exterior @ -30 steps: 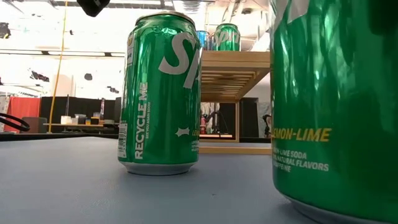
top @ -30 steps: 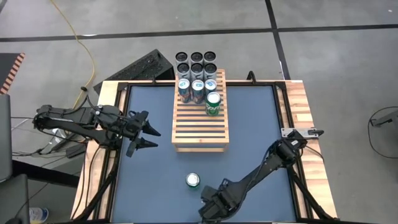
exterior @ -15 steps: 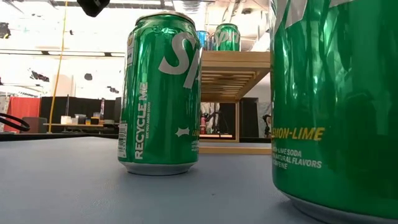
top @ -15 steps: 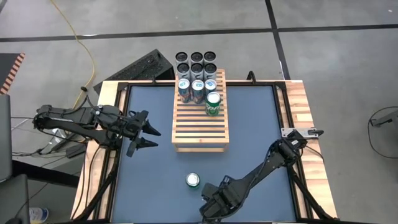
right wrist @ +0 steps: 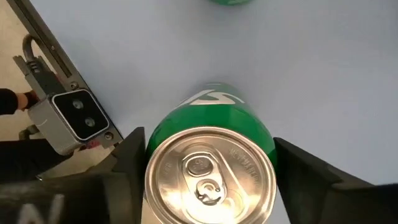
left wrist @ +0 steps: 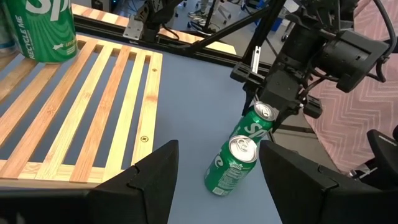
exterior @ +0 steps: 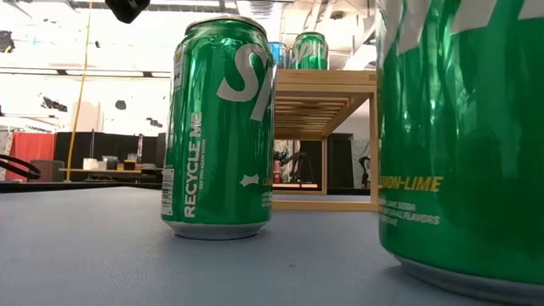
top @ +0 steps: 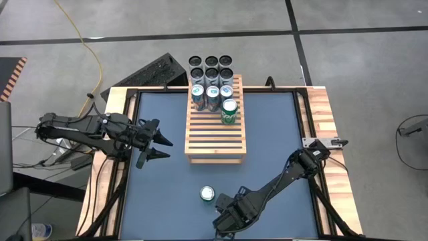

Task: Place canned beverage on shelf
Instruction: Put the green soda can on the shelf aligned to the other green soda can

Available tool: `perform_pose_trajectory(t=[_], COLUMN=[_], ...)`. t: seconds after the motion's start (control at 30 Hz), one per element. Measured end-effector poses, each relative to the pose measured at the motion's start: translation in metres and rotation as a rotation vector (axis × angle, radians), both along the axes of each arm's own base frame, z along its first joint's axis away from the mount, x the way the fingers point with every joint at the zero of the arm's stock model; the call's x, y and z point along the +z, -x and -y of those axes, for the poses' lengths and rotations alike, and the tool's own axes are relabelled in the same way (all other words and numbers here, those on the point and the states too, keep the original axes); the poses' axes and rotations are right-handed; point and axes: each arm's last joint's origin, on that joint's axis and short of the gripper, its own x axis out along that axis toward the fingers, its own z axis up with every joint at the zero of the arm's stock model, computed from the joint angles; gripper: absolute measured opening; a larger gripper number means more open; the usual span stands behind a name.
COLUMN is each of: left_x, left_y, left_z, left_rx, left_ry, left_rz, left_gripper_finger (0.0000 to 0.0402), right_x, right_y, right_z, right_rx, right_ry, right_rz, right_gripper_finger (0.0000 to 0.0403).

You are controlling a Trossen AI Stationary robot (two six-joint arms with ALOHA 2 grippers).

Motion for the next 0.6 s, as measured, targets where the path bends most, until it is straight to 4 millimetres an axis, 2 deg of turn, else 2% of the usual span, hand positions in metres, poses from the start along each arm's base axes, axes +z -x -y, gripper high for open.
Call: perform_pose_trajectory(t=[0.23,0.47,0.6], left_x=[-0.0001,-0.0001,-0.0001], left_y=[-0.0001,-0.0001,-0.0001], left_z=[0.0001,0.0,0.0001], left_rx=[0.0,0.0,-0.001], left_ry=[0.0,0.0,0.0], left_rz=[0.0,-0.001,-0.001], left_gripper_finger=[0.0212,0.0212,0.0212], right_x=[0.0001,0.0002,0.0089], right_y=[-0.0007,-0.0007,0.0002], right_z=[-0.0008,-0.0011,-0.0001], right_rx=[0.02,0.028,0.051], right_ry=[-0.011,-0.013,-0.005], right_rz=[0.004,0.004,-0.003], right_gripper_finger=[0.0194,0.0194,0.0194])
